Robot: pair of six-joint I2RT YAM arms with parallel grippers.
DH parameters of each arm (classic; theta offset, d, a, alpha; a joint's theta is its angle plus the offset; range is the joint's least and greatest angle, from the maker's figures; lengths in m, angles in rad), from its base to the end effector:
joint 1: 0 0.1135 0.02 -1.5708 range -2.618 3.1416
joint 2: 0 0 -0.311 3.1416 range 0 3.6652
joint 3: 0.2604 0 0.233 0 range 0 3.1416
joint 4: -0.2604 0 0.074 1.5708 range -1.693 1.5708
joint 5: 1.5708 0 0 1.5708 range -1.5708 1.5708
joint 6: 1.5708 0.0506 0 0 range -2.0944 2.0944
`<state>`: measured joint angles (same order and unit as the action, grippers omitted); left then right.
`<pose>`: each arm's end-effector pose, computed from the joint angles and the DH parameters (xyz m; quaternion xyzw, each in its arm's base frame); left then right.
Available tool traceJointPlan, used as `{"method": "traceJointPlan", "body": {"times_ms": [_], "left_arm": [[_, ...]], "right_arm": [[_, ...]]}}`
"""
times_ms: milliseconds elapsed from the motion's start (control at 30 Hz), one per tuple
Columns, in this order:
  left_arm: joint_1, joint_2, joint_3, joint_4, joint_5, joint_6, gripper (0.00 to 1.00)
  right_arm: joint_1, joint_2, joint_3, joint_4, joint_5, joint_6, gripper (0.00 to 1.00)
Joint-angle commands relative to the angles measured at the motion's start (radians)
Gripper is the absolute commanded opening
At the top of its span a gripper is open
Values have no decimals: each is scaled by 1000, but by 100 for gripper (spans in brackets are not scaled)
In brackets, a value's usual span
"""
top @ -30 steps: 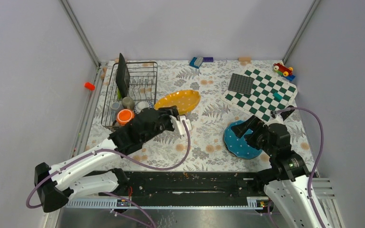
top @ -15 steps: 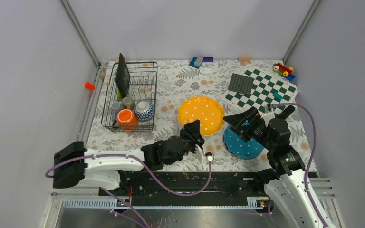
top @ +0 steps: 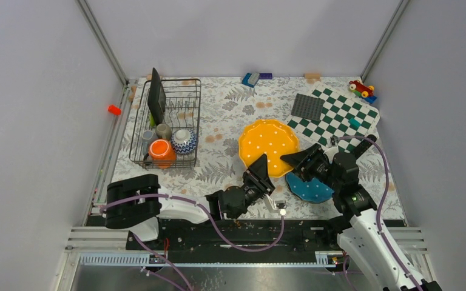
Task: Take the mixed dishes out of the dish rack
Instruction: Pick up the plate from the dish rack, then place the plate at the center of the board.
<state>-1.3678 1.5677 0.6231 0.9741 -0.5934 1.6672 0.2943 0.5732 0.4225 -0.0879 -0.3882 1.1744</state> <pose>0.0913 -0.3033 0.2807 0.6540 0.2449 0.3037 0.6481 0.0975 0.0496 0.2791 0.2208 0.7487 0.5189 0.3484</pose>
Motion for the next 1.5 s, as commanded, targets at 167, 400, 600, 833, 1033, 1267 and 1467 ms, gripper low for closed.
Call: {"method": "traceJointPlan", "body": {"times_ms": [167, 400, 600, 833, 1033, 1267, 1467], "left_arm": [[-16, 0, 45, 296, -67, 75, 0], [-22, -32, 48, 207, -90, 9, 77], [-22, -206, 102, -287, -68, -313, 99], [10, -514, 353, -1304, 455, -714, 99], [95, -730, 339, -1299, 689, -807, 99], [307, -619, 454, -939, 551, -1259, 99], [475, -424, 691, -1042, 303, -1776, 99]], "right_arm": [[0, 5, -12, 114, -47, 24, 13], [0, -47, -24, 118, -3, 33, 0], [0, -93, -19, 117, 74, 25, 0], [-1, -151, 0, 101, 222, -5, 0], [-1, -229, -25, 34, 335, -4, 0], [0, -394, -62, -111, 503, -54, 0], [0, -564, -26, -377, 715, -136, 1]]}}
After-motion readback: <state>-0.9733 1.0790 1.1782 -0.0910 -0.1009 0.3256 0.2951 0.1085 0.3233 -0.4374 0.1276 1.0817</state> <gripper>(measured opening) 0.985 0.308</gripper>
